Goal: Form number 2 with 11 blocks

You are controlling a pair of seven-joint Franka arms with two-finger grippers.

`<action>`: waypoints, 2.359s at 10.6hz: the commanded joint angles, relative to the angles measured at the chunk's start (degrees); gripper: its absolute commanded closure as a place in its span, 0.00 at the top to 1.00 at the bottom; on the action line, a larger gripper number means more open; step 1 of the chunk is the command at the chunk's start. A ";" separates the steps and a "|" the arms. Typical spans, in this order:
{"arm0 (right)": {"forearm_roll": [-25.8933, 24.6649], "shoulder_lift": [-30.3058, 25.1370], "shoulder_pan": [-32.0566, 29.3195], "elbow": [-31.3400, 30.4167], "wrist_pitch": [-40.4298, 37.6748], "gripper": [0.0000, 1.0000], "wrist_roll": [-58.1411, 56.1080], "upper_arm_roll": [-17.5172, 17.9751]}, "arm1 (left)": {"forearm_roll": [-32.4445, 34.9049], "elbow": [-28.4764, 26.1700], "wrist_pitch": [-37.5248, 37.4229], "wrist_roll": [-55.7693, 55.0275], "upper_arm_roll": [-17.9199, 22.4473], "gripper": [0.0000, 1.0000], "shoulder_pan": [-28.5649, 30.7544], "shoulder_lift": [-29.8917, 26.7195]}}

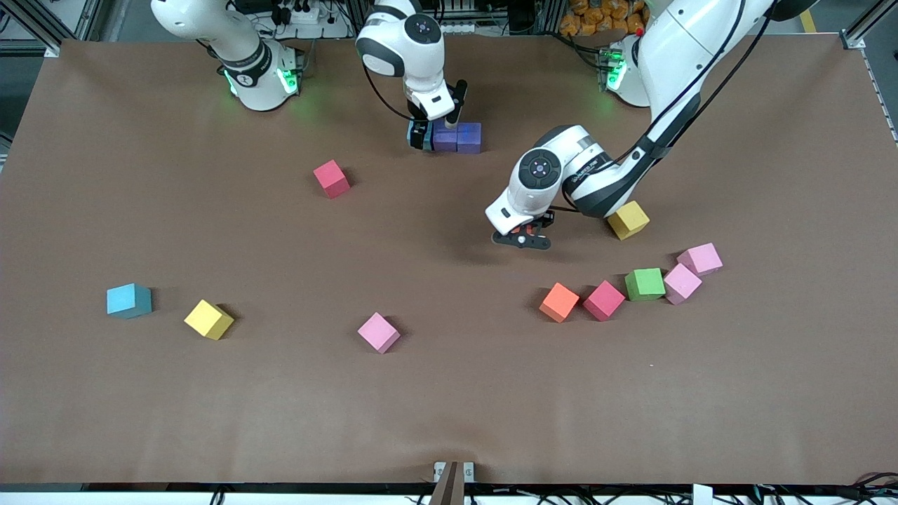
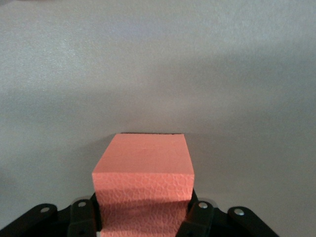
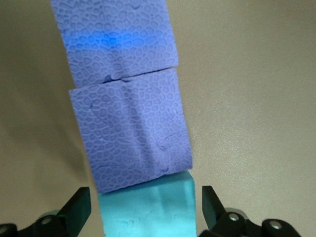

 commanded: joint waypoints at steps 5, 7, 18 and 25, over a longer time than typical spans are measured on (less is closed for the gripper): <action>-0.87 -3.83 -0.89 0.23 -3.74 1.00 0.94 0.04 | 0.87 -0.18 -1.52 -14.63 -3.56 0.23 -1.62 -3.08; -1.75 -5.85 -0.90 -0.64 -4.89 1.00 0.94 0.13 | 0.87 -0.18 -1.61 -18.50 -3.65 0.23 -3.56 -3.26; -1.75 -34.49 -13.19 -0.83 -34.32 1.00 0.94 -0.04 | 0.96 -6.95 5.51 -23.61 -4.80 0.19 -11.04 -6.60; -0.35 -31.02 -34.53 13.92 -39.70 1.00 2.08 -0.22 | 0.96 -7.04 7.09 -23.52 -4.53 0.17 -14.29 -3.44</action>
